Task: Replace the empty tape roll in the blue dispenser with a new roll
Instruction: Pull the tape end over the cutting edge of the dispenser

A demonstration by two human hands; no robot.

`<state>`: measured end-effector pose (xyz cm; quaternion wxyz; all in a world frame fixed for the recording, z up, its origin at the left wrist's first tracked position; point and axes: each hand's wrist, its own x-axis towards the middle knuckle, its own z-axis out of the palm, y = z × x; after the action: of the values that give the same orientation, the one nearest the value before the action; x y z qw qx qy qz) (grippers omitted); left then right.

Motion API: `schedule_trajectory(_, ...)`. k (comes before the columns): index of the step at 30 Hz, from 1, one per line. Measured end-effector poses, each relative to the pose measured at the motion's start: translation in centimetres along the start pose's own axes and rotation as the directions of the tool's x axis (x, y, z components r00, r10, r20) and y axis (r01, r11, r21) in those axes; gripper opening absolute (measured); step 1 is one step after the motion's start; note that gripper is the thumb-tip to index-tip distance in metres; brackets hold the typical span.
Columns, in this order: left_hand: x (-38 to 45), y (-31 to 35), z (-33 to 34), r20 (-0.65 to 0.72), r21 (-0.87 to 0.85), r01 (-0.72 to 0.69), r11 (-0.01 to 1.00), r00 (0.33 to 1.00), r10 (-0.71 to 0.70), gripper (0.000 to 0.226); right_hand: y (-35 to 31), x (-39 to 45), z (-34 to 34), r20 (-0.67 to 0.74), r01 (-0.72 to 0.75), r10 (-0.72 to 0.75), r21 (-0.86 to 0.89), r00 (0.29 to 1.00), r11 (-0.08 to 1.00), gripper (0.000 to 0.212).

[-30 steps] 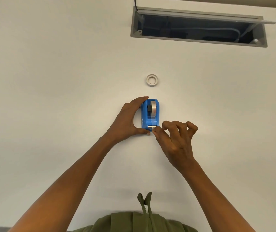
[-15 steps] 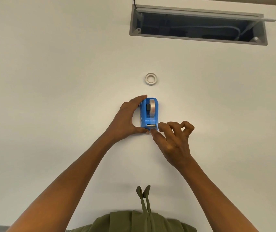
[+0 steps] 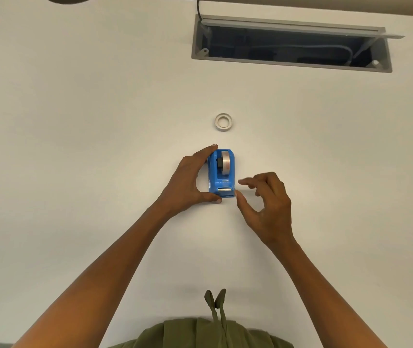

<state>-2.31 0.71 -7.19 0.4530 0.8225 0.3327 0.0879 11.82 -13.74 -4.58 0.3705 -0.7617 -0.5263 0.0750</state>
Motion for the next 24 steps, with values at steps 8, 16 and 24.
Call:
schedule_trajectory(8, -0.1, 0.3, 0.2, -0.007, 0.002, 0.013, 1.0, 1.0, -0.013, 0.102, -1.1, 2.0, -0.3, 0.173, -0.015, 0.014, 0.006, 0.985, 1.0, 0.027)
schedule_trajectory(16, -0.1, 0.1, 0.0, 0.005, -0.027, 0.013, 1.0, 1.0, -0.013, 0.101, -1.0, 2.7, 0.1, 0.288, -0.016, 0.026, -0.037, 0.957, 0.999, 0.022)
schedule_trajectory(24, 0.1, -0.3, 0.2, 0.005, -0.029, 0.009, 1.0, 1.0, -0.009, 0.102, -0.9, 2.9, 0.2, 0.27, -0.031, 0.037, -0.024, 0.962, 0.999, 0.014)
